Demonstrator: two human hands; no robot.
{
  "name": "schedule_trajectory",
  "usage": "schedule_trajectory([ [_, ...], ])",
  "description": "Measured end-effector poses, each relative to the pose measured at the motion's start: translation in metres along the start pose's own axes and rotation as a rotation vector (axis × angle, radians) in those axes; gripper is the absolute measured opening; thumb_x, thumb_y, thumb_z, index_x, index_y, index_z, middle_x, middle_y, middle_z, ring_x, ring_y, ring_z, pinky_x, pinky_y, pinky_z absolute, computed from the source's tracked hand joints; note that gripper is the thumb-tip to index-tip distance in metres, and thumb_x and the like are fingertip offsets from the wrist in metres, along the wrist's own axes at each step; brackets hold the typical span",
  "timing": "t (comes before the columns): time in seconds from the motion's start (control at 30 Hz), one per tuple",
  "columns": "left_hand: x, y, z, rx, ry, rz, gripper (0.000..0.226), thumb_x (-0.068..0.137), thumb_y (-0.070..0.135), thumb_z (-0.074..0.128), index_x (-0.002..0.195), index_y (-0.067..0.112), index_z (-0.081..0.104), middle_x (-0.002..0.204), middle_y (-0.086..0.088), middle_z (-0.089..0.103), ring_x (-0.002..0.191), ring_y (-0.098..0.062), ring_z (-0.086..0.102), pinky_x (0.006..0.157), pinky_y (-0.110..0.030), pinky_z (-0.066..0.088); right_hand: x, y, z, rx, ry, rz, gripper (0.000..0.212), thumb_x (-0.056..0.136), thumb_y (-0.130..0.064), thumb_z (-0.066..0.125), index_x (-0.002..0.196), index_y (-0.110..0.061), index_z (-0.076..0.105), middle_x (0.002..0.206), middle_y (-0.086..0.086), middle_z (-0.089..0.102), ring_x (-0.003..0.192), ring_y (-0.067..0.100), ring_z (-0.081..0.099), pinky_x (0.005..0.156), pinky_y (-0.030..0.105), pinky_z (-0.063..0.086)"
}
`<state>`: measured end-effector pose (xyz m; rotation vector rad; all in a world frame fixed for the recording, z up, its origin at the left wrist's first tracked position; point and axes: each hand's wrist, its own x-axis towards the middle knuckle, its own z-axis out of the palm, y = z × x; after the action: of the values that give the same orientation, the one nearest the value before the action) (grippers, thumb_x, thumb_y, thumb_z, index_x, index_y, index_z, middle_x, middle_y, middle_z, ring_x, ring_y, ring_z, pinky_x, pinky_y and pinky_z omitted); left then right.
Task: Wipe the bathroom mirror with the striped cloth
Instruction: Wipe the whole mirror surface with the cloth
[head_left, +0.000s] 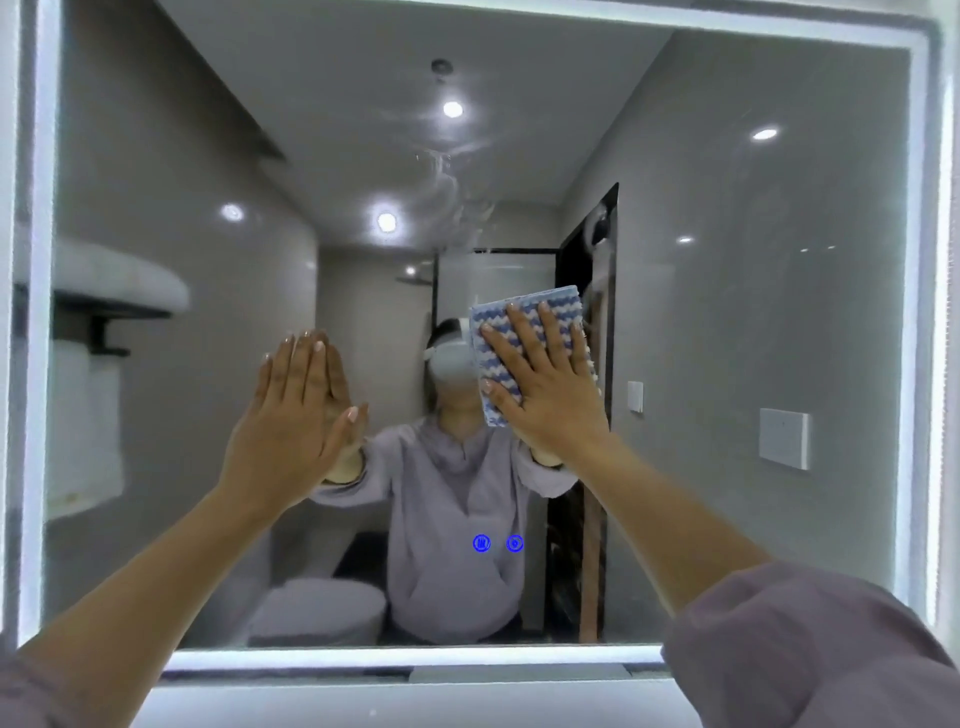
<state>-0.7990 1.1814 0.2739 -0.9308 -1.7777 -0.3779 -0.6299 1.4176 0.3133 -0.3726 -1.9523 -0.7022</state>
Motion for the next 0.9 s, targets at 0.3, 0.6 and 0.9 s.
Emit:
schedule_trajectory([
  [0.3,0.000,-0.015,0.020,0.034,-0.062,0.017,0.083,0.092,0.062,0.004,0.146,0.001,-0.012,0.156,-0.017,-0.014,0.146,-0.028,-0.010,0.119,-0.040,-0.001,-0.001,-0.003,0.001,-0.012,0.043,0.000,0.063,0.098,-0.055,0.027,0.153,-0.031,0.004,0.162,0.000,-0.001,0.148,0.025,-0.006,0.117,0.044,-0.014],
  [0.6,-0.001,-0.019,0.038,-0.076,-0.039,0.038,0.087,0.093,0.060,0.012,0.148,-0.005,-0.003,0.158,-0.021,-0.009,0.148,-0.031,-0.008,0.121,-0.044,0.004,-0.007,-0.023,0.015,0.052,0.131,0.166,0.063,0.098,-0.056,0.022,0.153,-0.028,0.015,0.161,0.003,0.008,0.148,0.030,0.001,0.118,0.054,0.002],
  [0.9,-0.002,-0.019,0.043,-0.154,0.034,0.060,0.083,0.094,0.056,0.016,0.148,-0.002,-0.009,0.155,-0.016,-0.018,0.146,-0.028,-0.016,0.120,-0.040,-0.007,-0.027,-0.085,0.032,0.101,0.120,0.399,0.065,0.098,-0.052,0.024,0.154,-0.020,0.015,0.161,0.010,0.006,0.147,0.035,0.000,0.115,0.061,0.004],
])
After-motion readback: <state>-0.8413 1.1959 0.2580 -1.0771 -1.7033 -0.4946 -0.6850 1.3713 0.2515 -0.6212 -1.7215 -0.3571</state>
